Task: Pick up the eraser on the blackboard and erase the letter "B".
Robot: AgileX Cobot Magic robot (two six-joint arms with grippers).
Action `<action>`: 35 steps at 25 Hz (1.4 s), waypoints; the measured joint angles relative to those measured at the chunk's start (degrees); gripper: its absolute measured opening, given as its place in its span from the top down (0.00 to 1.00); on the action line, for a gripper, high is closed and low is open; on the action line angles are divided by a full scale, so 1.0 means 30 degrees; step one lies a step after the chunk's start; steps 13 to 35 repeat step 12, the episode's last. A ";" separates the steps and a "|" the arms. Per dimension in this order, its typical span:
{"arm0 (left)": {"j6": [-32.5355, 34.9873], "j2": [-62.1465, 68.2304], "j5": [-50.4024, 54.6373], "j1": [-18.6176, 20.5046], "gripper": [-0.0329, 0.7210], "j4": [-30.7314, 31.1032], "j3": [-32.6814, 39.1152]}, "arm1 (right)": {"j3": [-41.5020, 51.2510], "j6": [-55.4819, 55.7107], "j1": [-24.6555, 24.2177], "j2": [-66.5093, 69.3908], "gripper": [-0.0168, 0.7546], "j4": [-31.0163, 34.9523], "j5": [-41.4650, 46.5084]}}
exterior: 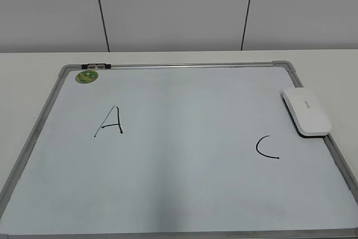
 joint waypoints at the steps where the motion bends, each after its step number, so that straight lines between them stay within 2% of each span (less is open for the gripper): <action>1: 0.0000 0.0000 0.0000 0.0000 0.64 0.0000 0.0000 | 0.0000 0.0000 0.0000 0.0000 0.31 0.0000 0.0000; 35: 0.0000 0.0000 0.0000 0.0000 0.64 0.0000 0.0000 | 0.0000 0.0013 0.0000 0.0000 0.31 0.0000 0.0000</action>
